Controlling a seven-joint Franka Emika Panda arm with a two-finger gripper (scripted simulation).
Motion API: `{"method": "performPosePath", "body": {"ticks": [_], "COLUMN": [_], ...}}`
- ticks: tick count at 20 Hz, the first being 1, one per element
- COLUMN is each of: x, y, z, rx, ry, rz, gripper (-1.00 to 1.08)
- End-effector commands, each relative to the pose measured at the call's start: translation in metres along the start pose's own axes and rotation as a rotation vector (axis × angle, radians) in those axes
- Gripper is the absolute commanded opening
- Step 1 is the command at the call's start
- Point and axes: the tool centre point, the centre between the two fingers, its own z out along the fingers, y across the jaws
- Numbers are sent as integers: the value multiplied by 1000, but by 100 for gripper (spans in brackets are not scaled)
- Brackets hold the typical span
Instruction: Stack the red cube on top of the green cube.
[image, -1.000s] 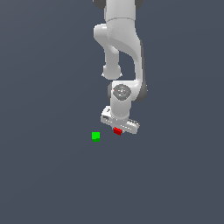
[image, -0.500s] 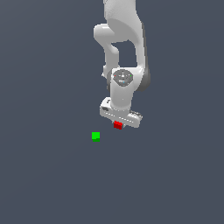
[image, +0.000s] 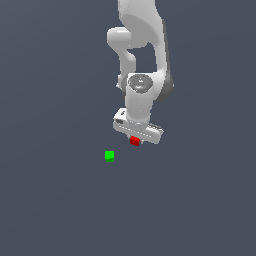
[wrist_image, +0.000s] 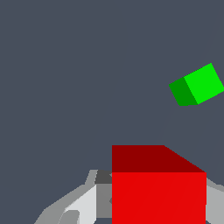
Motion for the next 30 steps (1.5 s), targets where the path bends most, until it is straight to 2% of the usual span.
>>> {"method": "performPosePath", "body": {"ticks": [1,6,17,22,28,29,30], "x": [3,18,72,83,83,83,83], "y": [4,23,89,101,99,99,99], "z": [2,12,50,56,56,56,56], "rx": [0,-1,-1,-1,-1,-1,-1], "ry": [0,0,0,-1,-1,-1,-1], "rz": [1,1,0,0,0,0,0], "gripper": [-100,-100,-100,-100,-100,100,100]}}
